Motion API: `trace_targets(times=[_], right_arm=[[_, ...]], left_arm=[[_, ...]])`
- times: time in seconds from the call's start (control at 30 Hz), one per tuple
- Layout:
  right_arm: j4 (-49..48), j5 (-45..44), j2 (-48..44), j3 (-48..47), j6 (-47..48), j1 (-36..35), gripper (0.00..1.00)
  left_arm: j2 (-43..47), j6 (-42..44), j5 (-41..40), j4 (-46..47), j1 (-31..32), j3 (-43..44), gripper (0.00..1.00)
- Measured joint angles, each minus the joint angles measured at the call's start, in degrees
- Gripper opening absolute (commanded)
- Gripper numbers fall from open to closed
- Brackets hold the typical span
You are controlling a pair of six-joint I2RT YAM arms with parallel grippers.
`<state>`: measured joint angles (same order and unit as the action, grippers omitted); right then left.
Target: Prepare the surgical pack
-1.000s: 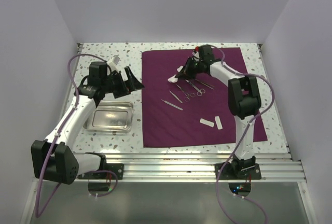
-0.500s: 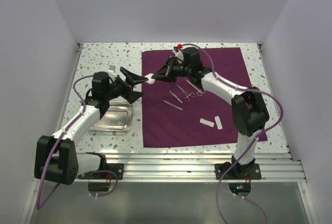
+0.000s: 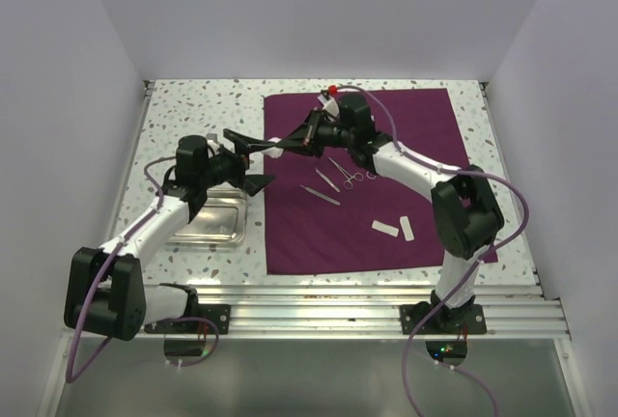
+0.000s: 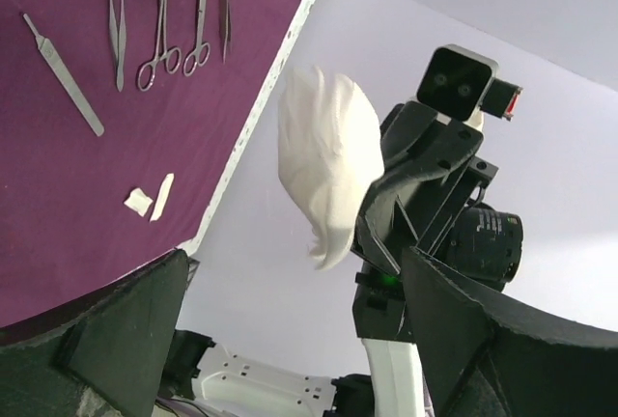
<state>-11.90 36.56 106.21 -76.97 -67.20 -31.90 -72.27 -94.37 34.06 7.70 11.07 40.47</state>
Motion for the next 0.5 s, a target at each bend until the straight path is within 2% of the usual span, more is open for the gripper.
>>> trace_targets(times=[0.1, 0.23, 0.5], right_arm=[[-0.6, 0.0, -0.5, 0.5, -0.3, -0.7, 0.00], [-0.9, 0.0, -1.2, 1.6, -0.4, -1.9, 0.00], [-0.9, 0.0, -1.6, 2.6, -0.3, -2.6, 0.00]], left_arm=[[-0.4, -2.1, 0.0, 0.0, 0.0, 0.0, 0.88], [-1.5, -4.2, 0.0, 0.4, 0.0, 0.0, 0.73], [-2.1, -5.7, 0.0, 1.3, 0.0, 0.0, 0.56]])
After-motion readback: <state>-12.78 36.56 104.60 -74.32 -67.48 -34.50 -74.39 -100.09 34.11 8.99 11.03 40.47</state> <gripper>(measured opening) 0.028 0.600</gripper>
